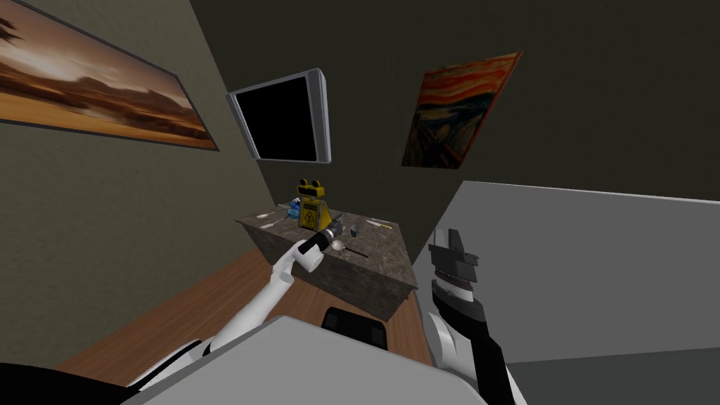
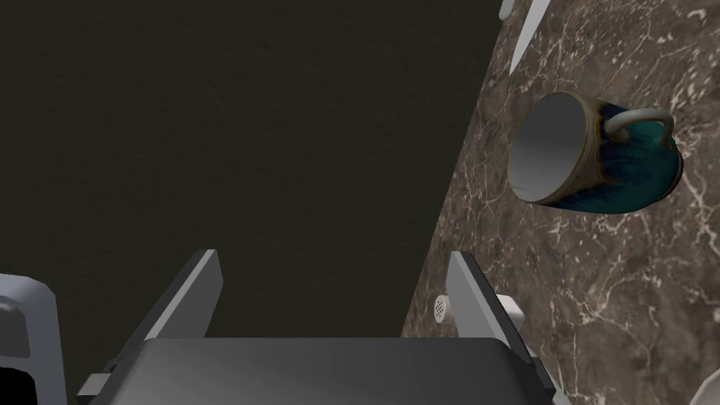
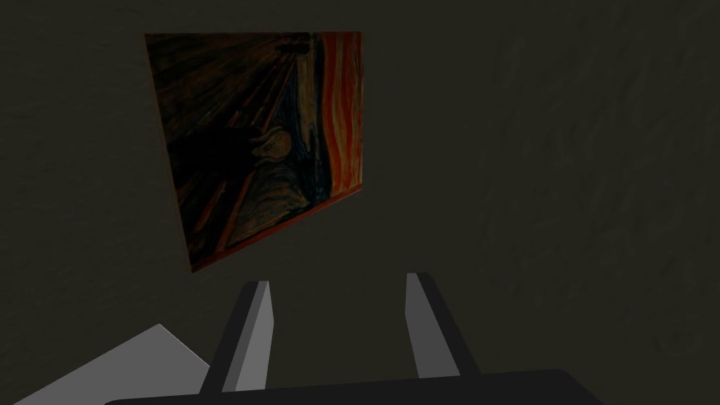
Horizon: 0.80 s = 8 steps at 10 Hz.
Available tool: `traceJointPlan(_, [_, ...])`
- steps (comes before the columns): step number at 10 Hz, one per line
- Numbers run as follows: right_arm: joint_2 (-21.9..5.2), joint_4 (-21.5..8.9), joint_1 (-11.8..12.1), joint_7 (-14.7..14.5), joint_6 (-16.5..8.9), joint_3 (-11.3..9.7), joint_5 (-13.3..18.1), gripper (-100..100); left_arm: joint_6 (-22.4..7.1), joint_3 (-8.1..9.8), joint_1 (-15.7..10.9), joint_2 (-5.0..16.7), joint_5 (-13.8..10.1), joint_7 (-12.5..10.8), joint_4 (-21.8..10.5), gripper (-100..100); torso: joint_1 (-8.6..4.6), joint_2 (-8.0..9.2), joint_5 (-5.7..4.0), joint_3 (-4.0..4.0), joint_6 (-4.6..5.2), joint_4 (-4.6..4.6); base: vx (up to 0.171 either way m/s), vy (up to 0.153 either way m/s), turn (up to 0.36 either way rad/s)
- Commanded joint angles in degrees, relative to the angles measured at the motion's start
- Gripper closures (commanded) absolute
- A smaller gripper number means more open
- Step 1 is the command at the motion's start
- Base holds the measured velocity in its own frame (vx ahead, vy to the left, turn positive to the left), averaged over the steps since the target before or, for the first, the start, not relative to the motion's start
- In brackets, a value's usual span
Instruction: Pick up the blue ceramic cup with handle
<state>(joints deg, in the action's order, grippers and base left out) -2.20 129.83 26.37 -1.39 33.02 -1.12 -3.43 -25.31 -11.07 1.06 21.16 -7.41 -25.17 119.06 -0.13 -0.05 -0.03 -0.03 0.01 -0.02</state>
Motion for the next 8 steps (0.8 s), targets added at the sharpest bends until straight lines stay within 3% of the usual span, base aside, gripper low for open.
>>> traceJointPlan(1, [0.0,0.0,0.0,0.0,0.0,0.0,0.0,0,-2.3,-0.14,-0.6,0.5,-0.4,-0.8,-0.5,-100,0.00,0.00,0.00,0.00,0.00,0.00,0.008,-0.034,0.013])
traceJointPlan(8, [0.0,0.0,0.0,0.0,0.0,0.0,0.0,0,-12.9,-1.10,-7.1,3.7,-2.7,-5.0,-6.3,-100,-0.05,0.03,-0.01,0.01,0.00,0.00,0.005,-0.048,0.003])
